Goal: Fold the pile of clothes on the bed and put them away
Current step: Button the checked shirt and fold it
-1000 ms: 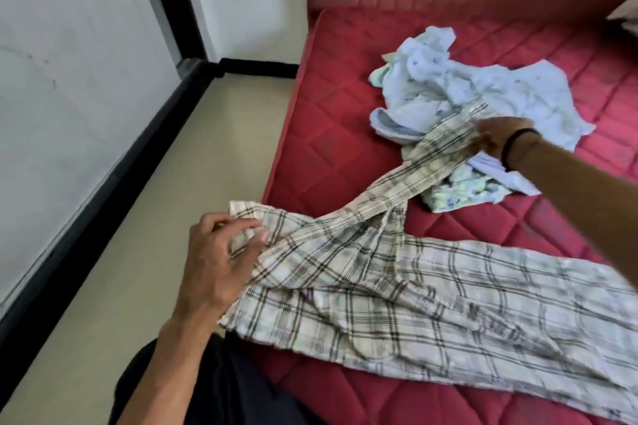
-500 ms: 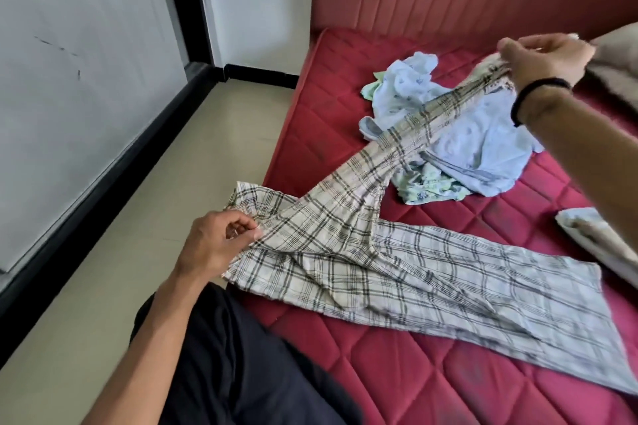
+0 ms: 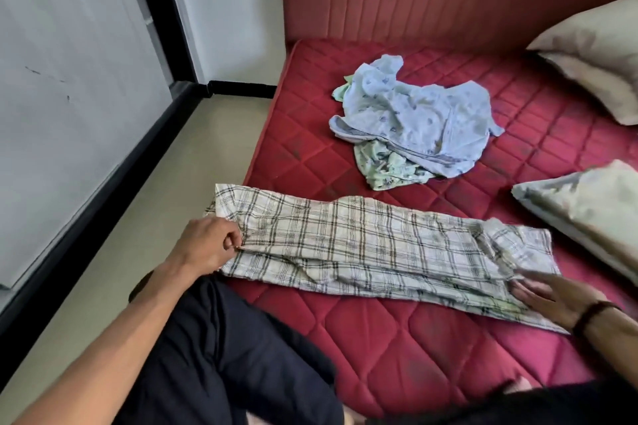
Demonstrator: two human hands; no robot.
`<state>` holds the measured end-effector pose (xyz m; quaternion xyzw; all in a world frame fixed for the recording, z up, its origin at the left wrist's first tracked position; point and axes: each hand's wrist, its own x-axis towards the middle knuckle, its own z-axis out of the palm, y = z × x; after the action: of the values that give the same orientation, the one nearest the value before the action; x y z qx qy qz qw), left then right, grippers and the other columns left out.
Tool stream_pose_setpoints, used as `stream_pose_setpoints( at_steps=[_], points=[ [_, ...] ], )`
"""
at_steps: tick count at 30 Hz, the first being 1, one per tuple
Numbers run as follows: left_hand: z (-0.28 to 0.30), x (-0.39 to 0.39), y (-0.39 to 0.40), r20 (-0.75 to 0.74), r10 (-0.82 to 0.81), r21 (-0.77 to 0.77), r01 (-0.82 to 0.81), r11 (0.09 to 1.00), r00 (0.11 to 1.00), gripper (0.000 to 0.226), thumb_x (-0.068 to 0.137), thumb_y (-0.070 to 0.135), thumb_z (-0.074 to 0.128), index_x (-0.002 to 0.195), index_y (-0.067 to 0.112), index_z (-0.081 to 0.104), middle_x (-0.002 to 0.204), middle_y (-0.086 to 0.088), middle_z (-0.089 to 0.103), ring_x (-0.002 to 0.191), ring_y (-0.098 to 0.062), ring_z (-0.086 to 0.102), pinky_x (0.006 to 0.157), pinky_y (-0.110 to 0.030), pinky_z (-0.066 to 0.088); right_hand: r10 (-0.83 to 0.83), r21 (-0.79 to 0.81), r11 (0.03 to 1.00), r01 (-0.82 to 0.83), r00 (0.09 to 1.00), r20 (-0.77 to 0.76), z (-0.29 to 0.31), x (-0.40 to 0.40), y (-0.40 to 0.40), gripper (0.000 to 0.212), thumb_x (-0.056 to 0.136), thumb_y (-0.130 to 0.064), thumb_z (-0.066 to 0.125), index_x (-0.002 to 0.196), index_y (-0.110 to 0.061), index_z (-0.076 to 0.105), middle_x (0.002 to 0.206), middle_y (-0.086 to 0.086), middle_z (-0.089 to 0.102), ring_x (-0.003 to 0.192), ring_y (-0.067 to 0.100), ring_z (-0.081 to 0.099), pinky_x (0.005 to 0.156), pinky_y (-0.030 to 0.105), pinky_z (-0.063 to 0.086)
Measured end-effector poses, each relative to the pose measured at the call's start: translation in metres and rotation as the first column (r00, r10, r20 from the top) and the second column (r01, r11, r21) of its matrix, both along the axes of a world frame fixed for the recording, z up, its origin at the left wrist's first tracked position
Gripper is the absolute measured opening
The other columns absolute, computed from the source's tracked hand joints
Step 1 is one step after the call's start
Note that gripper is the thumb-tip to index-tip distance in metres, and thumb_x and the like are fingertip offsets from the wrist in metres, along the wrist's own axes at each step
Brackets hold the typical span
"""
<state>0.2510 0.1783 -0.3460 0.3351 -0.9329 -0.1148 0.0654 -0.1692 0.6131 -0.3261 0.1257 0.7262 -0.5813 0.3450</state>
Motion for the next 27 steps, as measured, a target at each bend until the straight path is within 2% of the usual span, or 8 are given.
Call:
stream_pose_setpoints(
  at_steps=[4, 9, 11, 14, 16, 18, 21, 27],
  points=[
    [-0.005, 0.002, 0.001, 0.033, -0.073, 0.061, 0.071, 0.996, 0.997, 0.031, 0.082, 0.040, 0.083, 0.103, 0.043, 0.062, 0.106, 0.017, 0.054, 0.100, -0.005, 0.052, 0.089, -0.027, 0.046, 0.010, 0.027, 1.000, -0.007, 0.995, -0.100, 0.018, -0.008, -0.021, 0.051, 0.093, -0.020, 0.077, 0.133, -0.015, 0.047, 0.092, 0.018, 0.058, 0.081, 0.036, 0.074, 0.064, 0.048, 0.064],
    [-0.006, 0.003, 0.001, 0.043, -0.069, 0.019, 0.068, 0.997, 0.997, 0.049, 0.074, 0.052, 0.086, 0.117, 0.037, 0.067, 0.119, 0.013, 0.050, 0.116, -0.014, 0.050, 0.103, -0.041, 0.048, -0.030, 0.251, 0.959, 0.132, 0.928, -0.372, -0.008, -0.035, -0.019, 0.030, 0.084, -0.022, 0.087, 0.090, -0.004, 0.063, 0.068, 0.017, 0.061, 0.037, 0.020, 0.055, 0.038, 0.026, 0.048],
    [-0.005, 0.003, 0.002, 0.045, -0.021, -0.009, 0.021, 1.000, 0.999, 0.046, 0.075, 0.034, 0.090, 0.115, 0.037, 0.067, 0.118, 0.012, 0.051, 0.116, -0.020, 0.053, 0.100, -0.043, 0.051, -0.129, 0.273, 0.927, 0.256, 0.903, -0.411, -0.013, -0.040, -0.013, 0.029, 0.071, -0.029, 0.088, 0.071, -0.010, 0.066, 0.066, 0.014, 0.065, 0.052, 0.026, 0.063, 0.052, 0.030, 0.052],
    [-0.005, -0.001, 0.005, 0.043, -0.027, -0.059, 0.030, 0.998, 0.999, 0.049, 0.076, 0.012, 0.084, 0.119, 0.030, 0.067, 0.120, 0.008, 0.063, 0.113, -0.021, 0.056, 0.098, -0.042, 0.051, -0.105, 0.341, 0.864, 0.370, 0.795, -0.598, 0.003, -0.026, -0.014, 0.033, 0.076, -0.034, 0.077, 0.100, -0.013, 0.067, 0.098, 0.016, 0.073, 0.099, 0.040, 0.070, 0.089, 0.047, 0.054],
    [-0.004, -0.005, 0.007, -0.004, -0.040, -0.097, 0.039, 0.994, 0.999, 0.044, 0.079, 0.005, 0.080, 0.118, 0.023, 0.070, 0.117, 0.003, 0.071, 0.106, -0.022, 0.058, 0.095, -0.042, 0.053, 0.173, 0.366, 0.899, 0.240, 0.574, -0.800, 0.017, -0.008, -0.018, 0.037, 0.084, -0.034, 0.079, 0.111, -0.017, 0.060, 0.101, 0.012, 0.070, 0.099, 0.039, 0.066, 0.088, 0.047, 0.051],
    [-0.004, -0.006, 0.006, -0.059, -0.021, -0.120, 0.014, 0.993, 0.998, 0.039, 0.081, 0.002, 0.077, 0.116, 0.019, 0.072, 0.112, 0.001, 0.074, 0.104, -0.024, 0.058, 0.091, -0.043, 0.053, 0.470, 0.452, 0.882, -0.134, 0.194, -0.861, 0.016, 0.010, -0.024, 0.045, 0.075, -0.036, 0.091, 0.109, -0.020, 0.064, 0.096, 0.004, 0.066, 0.089, 0.031, 0.063, 0.080, 0.043, 0.052],
    [-0.006, -0.003, 0.006, 0.019, -0.039, -0.150, 0.042, 0.988, 0.999, 0.048, 0.076, 0.005, 0.082, 0.121, 0.020, 0.073, 0.119, 0.002, 0.070, 0.109, -0.025, 0.055, 0.093, -0.045, 0.052, 0.771, 0.802, 0.515, -0.303, -0.246, -0.588, -0.014, 0.025, -0.032, 0.072, 0.066, -0.034, 0.096, 0.130, -0.026, 0.062, 0.126, 0.002, 0.058, 0.111, 0.028, 0.055, 0.089, 0.048, 0.053],
    [0.000, -0.002, 0.012, 0.062, 0.004, -0.213, 0.009, 0.977, 0.998, 0.052, 0.072, 0.003, 0.078, 0.121, 0.020, 0.074, 0.119, 0.001, 0.073, 0.108, -0.025, 0.062, 0.092, -0.046, 0.047, 0.809, 0.904, 0.422, -0.063, -0.423, -0.407, -0.029, 0.027, -0.053, 0.084, 0.059, -0.008, 0.090, 0.136, -0.021, 0.058, 0.124, 0.010, 0.067, 0.114, 0.038, 0.061, 0.094, 0.058, 0.049]
  ],
)
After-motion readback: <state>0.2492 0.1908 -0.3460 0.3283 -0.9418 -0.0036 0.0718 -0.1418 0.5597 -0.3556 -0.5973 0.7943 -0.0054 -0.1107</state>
